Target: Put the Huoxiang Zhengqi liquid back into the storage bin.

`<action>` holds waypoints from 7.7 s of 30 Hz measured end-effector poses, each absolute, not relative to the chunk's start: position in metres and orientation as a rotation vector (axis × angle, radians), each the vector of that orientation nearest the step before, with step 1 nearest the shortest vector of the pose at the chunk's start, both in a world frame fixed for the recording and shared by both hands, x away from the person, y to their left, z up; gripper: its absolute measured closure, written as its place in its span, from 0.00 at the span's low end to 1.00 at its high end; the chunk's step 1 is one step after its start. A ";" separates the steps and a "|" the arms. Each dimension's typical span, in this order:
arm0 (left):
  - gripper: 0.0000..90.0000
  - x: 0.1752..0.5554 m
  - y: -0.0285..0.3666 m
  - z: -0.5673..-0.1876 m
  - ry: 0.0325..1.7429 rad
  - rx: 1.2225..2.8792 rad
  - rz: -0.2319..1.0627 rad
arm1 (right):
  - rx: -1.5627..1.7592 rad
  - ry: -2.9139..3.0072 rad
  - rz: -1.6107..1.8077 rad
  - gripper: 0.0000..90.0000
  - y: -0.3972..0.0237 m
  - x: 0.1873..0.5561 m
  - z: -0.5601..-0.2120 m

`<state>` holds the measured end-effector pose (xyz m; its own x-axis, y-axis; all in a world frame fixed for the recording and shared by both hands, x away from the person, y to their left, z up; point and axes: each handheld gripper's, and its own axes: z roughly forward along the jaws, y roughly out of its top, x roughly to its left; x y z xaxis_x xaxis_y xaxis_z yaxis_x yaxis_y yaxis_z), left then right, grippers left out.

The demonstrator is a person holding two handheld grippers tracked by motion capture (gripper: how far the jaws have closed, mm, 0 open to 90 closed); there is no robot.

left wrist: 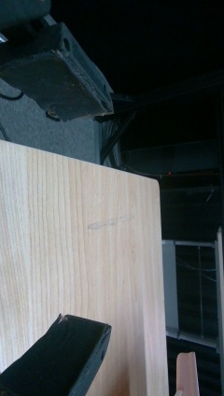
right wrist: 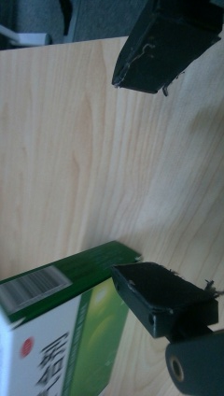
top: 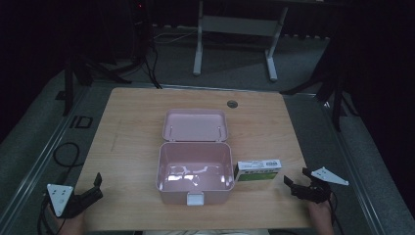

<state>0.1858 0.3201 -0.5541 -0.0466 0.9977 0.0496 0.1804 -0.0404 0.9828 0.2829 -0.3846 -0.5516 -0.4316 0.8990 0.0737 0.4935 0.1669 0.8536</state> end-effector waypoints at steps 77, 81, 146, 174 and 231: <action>0.00 0.188 0.322 -0.552 1.328 1.388 1.121 | 0.032 3.193 -0.097 0.20 -0.267 0.299 -0.446; 0.00 0.188 0.322 -0.552 1.328 1.388 1.119 | -0.028 3.199 -0.103 0.20 -0.254 0.297 -0.448; 0.00 0.188 0.322 -0.553 1.314 1.406 1.109 | -0.044 3.097 -0.091 0.38 -0.202 0.380 -0.453; 0.00 0.189 0.321 -0.553 1.313 1.410 1.103 | -0.077 3.141 -0.185 0.70 -0.199 0.376 -0.467; 0.00 0.189 0.321 -0.553 1.315 1.409 1.096 | 0.035 3.128 -0.166 0.70 -0.184 0.324 -0.329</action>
